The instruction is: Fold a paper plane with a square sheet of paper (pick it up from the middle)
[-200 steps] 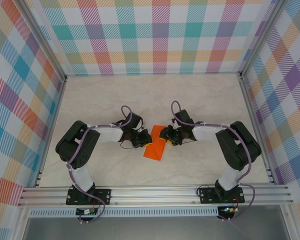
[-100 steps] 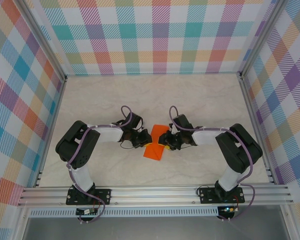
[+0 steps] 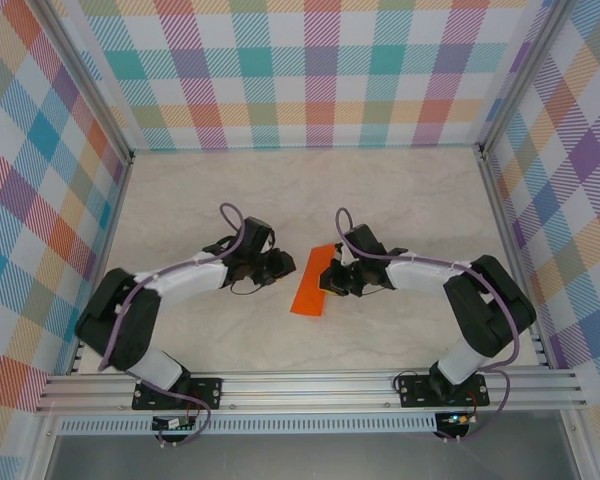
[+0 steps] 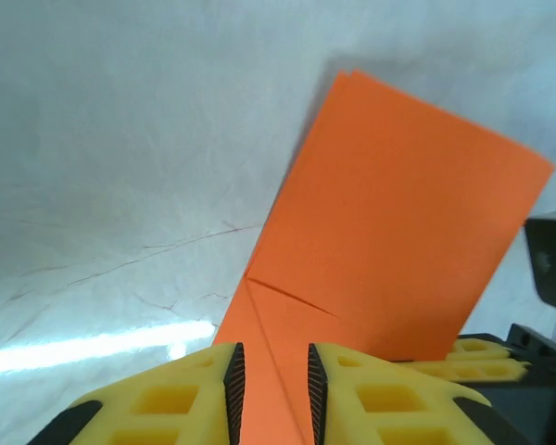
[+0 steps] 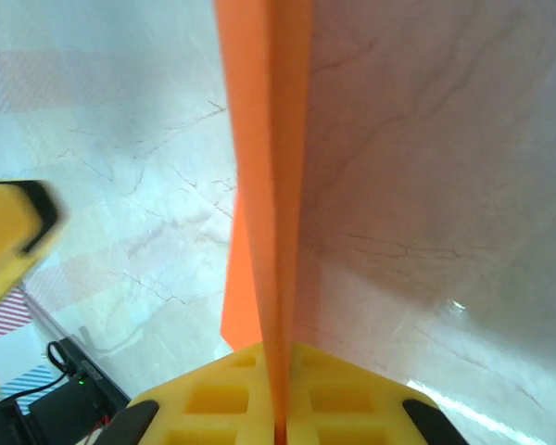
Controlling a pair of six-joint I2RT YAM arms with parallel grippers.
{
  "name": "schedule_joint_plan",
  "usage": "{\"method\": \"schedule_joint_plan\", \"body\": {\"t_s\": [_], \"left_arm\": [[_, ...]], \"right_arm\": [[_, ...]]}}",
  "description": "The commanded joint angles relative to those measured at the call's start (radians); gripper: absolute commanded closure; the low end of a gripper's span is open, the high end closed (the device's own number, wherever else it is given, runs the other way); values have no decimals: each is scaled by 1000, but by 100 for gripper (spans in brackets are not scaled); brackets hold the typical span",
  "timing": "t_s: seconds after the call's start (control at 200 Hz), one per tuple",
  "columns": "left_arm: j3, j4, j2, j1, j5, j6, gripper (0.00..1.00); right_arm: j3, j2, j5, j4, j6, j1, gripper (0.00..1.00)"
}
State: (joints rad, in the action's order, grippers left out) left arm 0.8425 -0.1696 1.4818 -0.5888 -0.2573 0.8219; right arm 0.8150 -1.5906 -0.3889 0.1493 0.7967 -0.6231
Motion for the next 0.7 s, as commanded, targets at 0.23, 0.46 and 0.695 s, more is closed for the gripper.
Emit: {"method": "schedule_joint_plan", "body": {"t_s": [0.23, 0.46, 0.695], "left_arm": [[-152, -321, -457, -1, 309, 13, 62], [-278, -375, -657, 6, 366, 43, 55], [-299, -464, -767, 7, 367, 20, 51]], "right_arm": [[515, 116, 698, 1009, -273, -143, 93], [701, -82, 959, 1338, -245, -218, 92], [778, -293, 806, 1257, -153, -299, 88]]}}
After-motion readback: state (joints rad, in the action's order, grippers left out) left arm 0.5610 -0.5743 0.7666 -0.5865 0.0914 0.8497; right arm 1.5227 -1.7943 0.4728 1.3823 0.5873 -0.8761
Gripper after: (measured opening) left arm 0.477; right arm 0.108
